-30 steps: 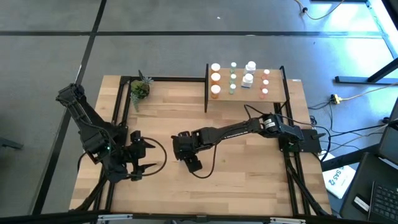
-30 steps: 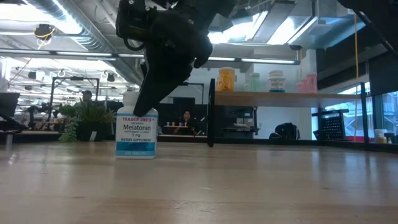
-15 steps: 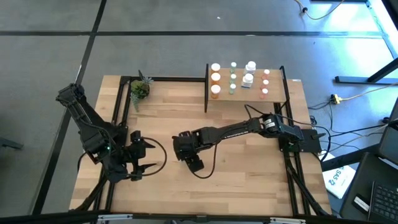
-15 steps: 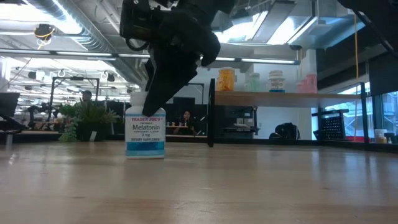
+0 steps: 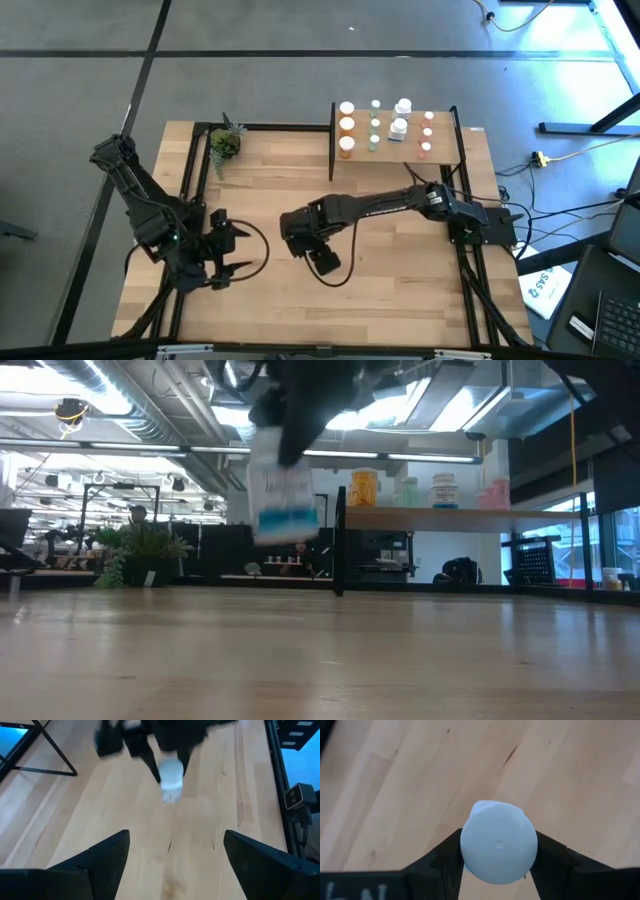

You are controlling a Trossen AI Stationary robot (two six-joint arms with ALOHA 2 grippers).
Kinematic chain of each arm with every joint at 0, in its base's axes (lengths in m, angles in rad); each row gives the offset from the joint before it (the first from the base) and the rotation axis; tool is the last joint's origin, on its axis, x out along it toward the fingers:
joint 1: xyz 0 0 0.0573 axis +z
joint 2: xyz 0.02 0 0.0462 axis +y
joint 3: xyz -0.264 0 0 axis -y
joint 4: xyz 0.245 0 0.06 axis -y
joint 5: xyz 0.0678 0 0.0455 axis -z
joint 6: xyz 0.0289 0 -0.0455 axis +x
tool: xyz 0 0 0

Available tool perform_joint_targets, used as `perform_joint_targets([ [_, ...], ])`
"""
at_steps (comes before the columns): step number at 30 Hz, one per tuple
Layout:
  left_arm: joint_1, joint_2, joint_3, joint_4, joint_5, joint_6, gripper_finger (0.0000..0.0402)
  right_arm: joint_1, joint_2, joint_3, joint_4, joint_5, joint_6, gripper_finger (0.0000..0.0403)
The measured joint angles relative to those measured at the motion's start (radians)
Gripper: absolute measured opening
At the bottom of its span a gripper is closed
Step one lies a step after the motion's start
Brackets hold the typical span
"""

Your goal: Pick and place medicine bottles onto shelf by color

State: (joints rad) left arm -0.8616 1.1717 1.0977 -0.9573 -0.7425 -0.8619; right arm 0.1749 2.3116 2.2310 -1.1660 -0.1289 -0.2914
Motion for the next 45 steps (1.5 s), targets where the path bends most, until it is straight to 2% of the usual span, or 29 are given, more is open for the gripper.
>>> perform_joint_targets([
  [5, -0.001, 0.0, 0.0, 0.0, 0.0, 0.0, 0.0318, 0.0, -0.001, 0.126, -0.138, 0.004, 0.025, 0.0189],
  [15, -0.001, 0.0, 0.0, 0.0, 0.004, 0.0, 0.0318, 0.0, -0.116, 0.112, -0.218, 0.004, 0.08, 0.0189],
  [20, -0.001, 0.0, 0.0, 0.0, 0.004, 0.0, 0.0318, 0.0, -0.18, 0.112, -0.321, 0.008, 0.132, 0.0184],
  [27, -0.001, 0.0, 0.0, -0.001, -0.005, 0.006, 0.0318, -0.001, -0.281, 0.111, -0.406, 0.122, 0.199, 0.0188],
  [33, -0.001, 0.0, 0.0, -0.001, -0.008, 0.008, 0.0318, -0.024, -0.415, 0.111, -0.406, 0.148, 0.25, 0.0184],
  [36, -0.001, 0.001, 0.0, -0.001, -0.008, 0.008, 0.0318, -0.03, -0.495, 0.083, -0.404, 0.218, 0.305, 0.0188],
  [40, -0.001, 0.001, 0.0, -0.002, -0.023, 0.015, 0.0318, -0.029, -0.604, -0.023, -0.405, 0.309, 0.362, 0.0186],
  [45, 0.0, 0.001, 0.0, 0.0, -0.139, 0.053, 0.0318, -0.029, -0.746, -0.229, -0.376, 0.413, 0.468, 0.0187],
])
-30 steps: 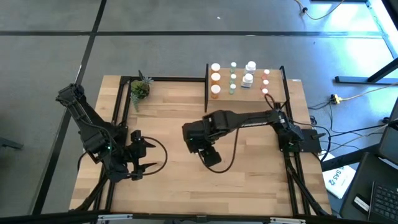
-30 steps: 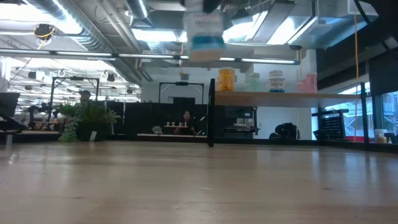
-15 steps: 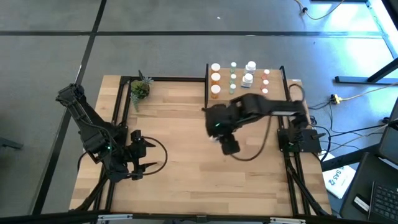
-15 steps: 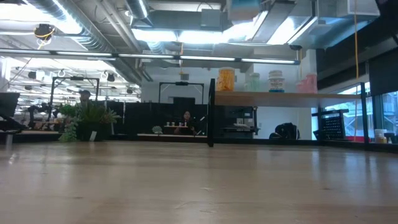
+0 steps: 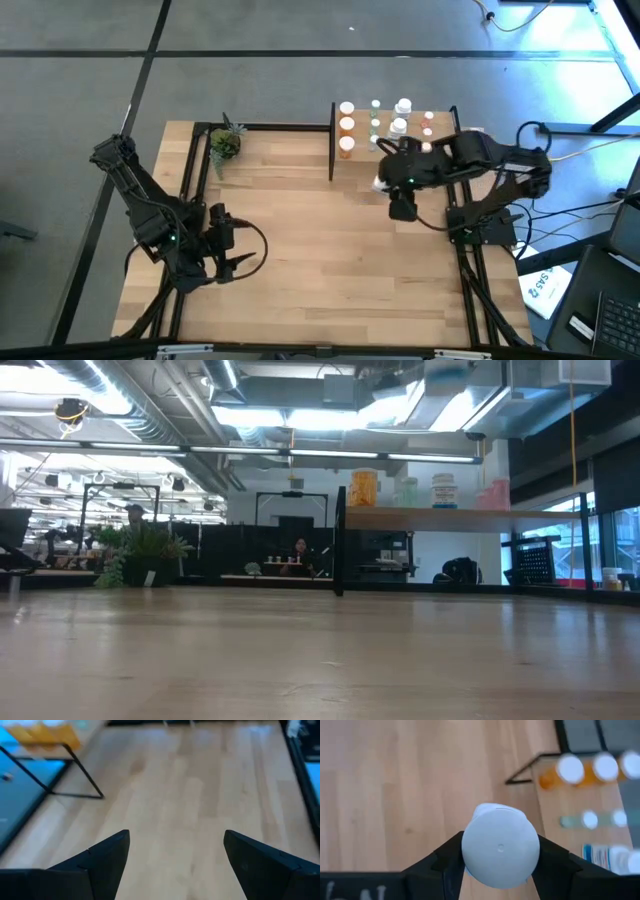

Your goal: Pick and place medicine bottles onto shelf by color

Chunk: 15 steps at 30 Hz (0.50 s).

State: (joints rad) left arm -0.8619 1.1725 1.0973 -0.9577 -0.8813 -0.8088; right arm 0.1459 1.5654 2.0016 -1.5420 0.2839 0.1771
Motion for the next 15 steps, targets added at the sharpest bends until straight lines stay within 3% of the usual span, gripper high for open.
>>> perform_joint_targets([
  [4, 0.001, 0.0, 0.0, 0.001, -0.075, 0.007, 0.0318, -0.008, -0.118, -0.191, 0.06, 0.052, 0.061, 0.019],
  [8, 0.026, 0.0, 0.0, 0.001, -0.078, 0.007, 0.0318, -0.049, -0.222, -0.348, 0.147, 0.055, 0.05, 0.0188],
  [15, 0.102, 0.0, 0.0, 0.0, -0.167, 0.009, 0.0318, -0.163, -0.315, -0.509, 0.285, 0.029, -0.01, 0.0191],
])
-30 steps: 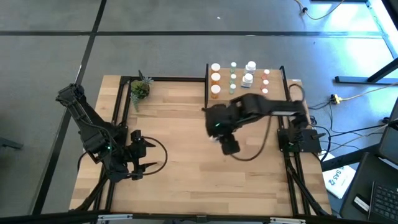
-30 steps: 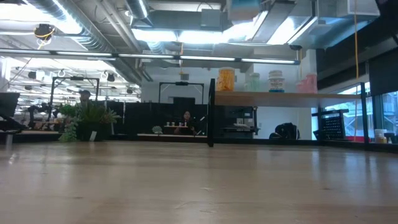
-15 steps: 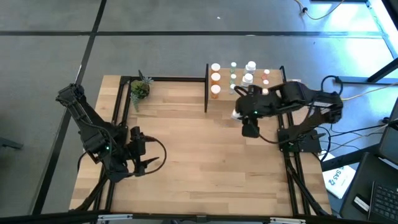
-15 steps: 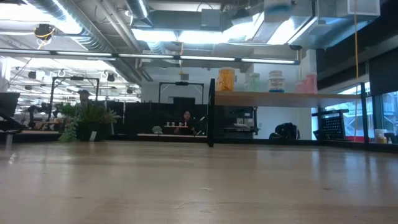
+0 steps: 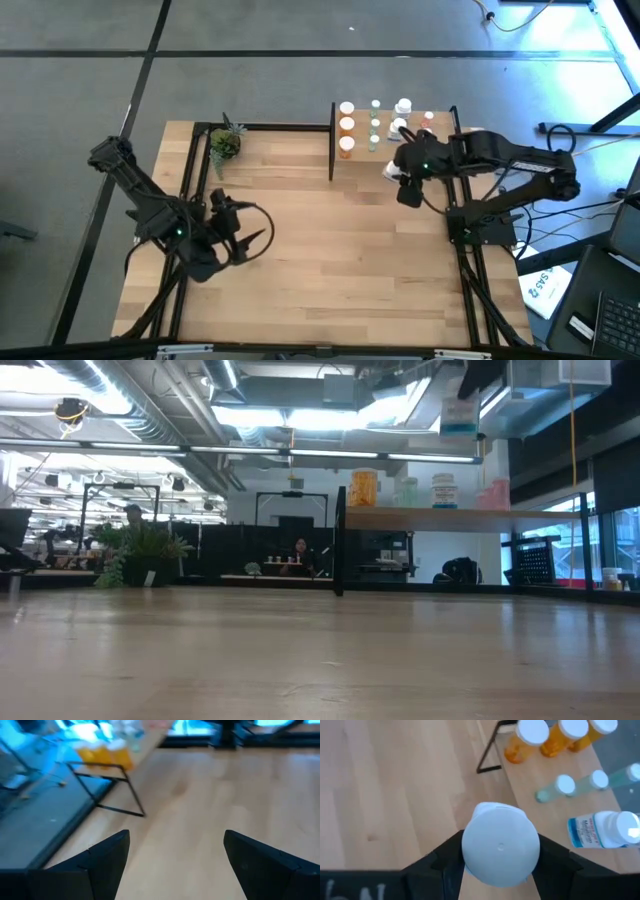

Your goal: Pick and place medicine bottles onto shelf by color

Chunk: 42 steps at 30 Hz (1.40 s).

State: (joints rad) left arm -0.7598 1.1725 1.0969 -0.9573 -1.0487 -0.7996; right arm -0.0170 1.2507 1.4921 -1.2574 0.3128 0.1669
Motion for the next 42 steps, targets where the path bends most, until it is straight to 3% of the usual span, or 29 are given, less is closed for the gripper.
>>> perform_joint_targets([
  [6, 0.06, 0.0, 0.0, 0.0, -0.039, 0.038, 0.0318, -0.111, -0.005, -0.046, 0.053, -0.057, -0.128, 0.0192],
  [19, 0.105, 0.0, 0.0, 0.0, 0.048, 0.051, 0.0318, -0.403, 0.035, -0.064, 0.087, -0.215, -0.377, 0.0193],
  [28, 0.105, 0.0, 0.0, 0.0, 0.049, 0.051, 0.0318, -0.482, 0.066, -0.137, 0.132, -0.25, -0.504, 0.0193],
  [42, 0.105, 0.0, 0.0, 0.0, 0.048, 0.051, 0.0318, -0.544, 0.07, -0.143, 0.152, -0.276, -0.556, 0.0193],
])
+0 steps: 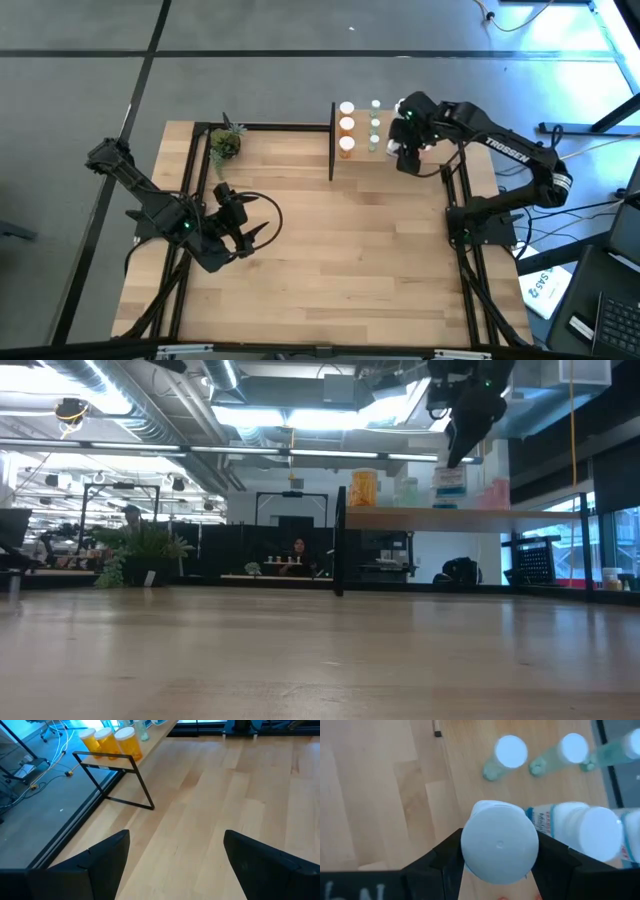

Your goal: Pick and place medicine bottles onto shelf by color

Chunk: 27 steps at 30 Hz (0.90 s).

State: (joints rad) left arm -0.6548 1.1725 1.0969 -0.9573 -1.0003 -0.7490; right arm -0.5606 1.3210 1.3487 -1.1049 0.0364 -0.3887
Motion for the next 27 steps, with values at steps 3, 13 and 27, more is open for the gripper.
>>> perform_joint_targets([
  [3, 0.0, 0.0, 0.0, 0.0, 0.0, 0.0, 0.0318, 0.0, 0.016, 0.0, 0.002, -0.012, 0.0, 0.0193],
  [13, 0.0, 0.0, 0.0, 0.0, 0.022, 0.0, 0.0318, 0.0, 0.044, 0.0, 0.016, -0.005, -0.009, 0.0193],
  [27, 0.0, 0.0, 0.0, 0.0, 0.023, -0.002, 0.0318, 0.0, 0.044, 0.0, 0.009, 0.025, -0.012, 0.0193],
])
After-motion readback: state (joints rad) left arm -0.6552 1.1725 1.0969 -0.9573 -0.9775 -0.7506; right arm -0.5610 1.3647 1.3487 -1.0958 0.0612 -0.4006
